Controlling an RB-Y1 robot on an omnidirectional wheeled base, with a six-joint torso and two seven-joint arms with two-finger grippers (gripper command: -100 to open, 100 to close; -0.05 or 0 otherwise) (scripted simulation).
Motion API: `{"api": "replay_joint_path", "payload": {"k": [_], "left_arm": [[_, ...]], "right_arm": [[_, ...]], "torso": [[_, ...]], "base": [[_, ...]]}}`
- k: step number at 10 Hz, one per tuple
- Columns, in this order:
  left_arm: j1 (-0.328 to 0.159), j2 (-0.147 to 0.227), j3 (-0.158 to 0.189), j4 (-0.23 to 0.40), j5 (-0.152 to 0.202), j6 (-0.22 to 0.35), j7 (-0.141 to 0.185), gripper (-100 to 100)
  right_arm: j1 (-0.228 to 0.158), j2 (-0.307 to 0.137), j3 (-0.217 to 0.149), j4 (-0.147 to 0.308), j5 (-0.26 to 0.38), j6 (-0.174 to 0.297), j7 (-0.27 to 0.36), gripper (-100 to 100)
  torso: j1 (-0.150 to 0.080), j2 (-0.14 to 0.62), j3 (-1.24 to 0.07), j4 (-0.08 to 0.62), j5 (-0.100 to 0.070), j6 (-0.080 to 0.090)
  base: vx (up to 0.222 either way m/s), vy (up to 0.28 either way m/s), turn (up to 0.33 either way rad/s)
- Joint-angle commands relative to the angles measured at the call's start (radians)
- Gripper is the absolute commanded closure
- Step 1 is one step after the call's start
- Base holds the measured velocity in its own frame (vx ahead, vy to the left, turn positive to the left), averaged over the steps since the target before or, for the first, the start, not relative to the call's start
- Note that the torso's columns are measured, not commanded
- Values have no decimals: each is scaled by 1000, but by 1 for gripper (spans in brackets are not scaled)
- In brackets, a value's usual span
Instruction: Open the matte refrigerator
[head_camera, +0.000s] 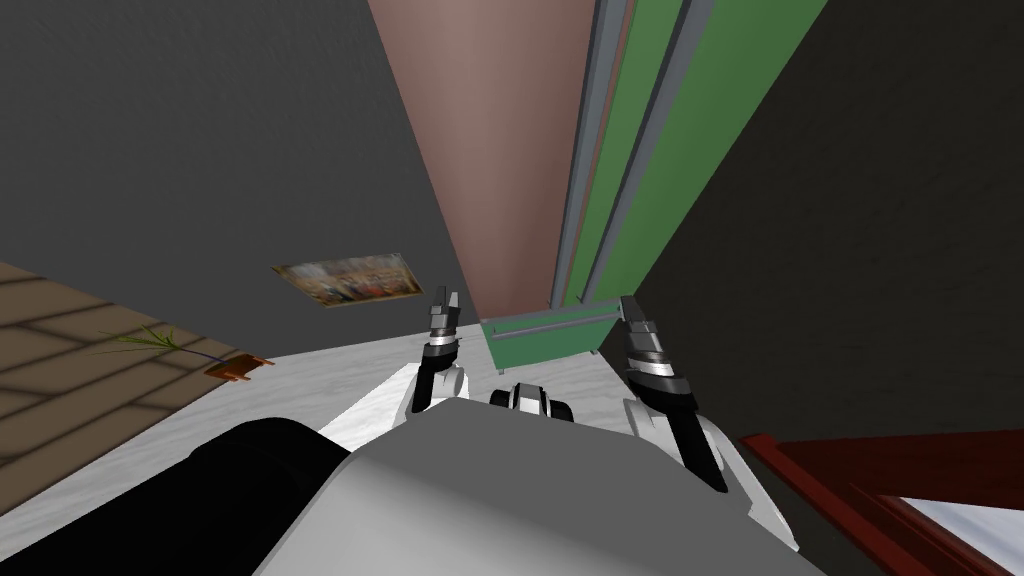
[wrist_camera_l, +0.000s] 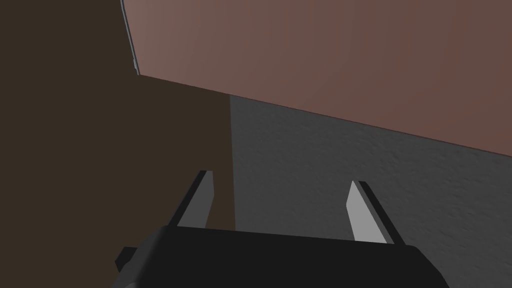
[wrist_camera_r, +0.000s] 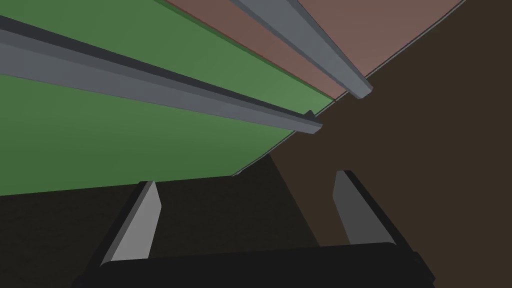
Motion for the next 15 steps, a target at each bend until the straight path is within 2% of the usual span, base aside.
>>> {"api": "replay_joint_path", "payload": {"k": [1,12,13,15], "left_arm": [[0,0,0,0,0,0,0,0],[0,0,0,0,0,0,0,0],[0,0,0,0,0,0,0,0],[0,0,0,0,0,0,0,0]], "right_arm": [[-14,-29,-7,34,50,6,60,-100],[-74,-123,-42,220,305,25,359,-100],[-74,-123,-42,220,305,25,363,-100],[-87,-146,-49,262,355,30,422,-100]], "torso": [[0,0,0,0,0,0],[0,0,0,0,0,0],[0,0,0,0,0,0],[-1,0,0,0,0,0]], "base": [[22,30,31],[31,42,39],[27,29,10],[29,26,32]]}}
